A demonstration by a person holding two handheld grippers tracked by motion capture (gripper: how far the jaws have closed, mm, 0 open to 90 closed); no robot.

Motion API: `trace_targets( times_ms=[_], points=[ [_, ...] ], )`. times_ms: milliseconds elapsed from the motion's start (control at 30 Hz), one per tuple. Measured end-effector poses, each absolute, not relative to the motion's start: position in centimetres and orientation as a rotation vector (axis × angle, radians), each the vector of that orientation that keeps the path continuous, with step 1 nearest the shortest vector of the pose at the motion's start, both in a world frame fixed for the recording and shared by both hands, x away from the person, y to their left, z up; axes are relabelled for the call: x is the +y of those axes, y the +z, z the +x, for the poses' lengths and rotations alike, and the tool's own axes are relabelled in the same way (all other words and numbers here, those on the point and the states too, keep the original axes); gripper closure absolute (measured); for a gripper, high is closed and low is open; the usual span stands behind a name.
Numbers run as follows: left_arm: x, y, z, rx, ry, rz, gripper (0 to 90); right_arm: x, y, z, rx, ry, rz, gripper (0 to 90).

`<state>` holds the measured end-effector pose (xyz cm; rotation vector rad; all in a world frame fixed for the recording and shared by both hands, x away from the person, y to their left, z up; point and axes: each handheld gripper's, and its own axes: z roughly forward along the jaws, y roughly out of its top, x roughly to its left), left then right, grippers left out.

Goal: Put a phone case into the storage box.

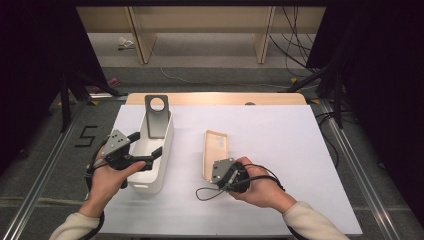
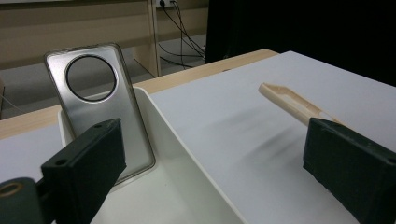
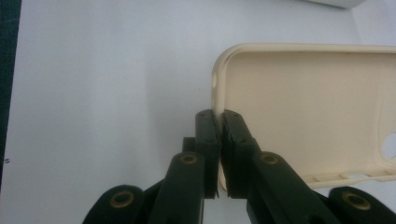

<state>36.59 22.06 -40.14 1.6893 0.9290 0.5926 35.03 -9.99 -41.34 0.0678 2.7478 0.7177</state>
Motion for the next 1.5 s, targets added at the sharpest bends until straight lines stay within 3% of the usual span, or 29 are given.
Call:
trace_targets(
  times_ms=[767,1500],
  points=[
    [21.9,-40.0,36.5,0.927,0.594,1.687,5.3,-16.3,-40.0,35.8,2.688,1.006,0.271,86.7],
    [16.3,-37.6,37.9,0.872,0.495,1.758,12.7,-16.0,-40.6,34.4,2.711,1.039,0.205,86.7]
  ],
)
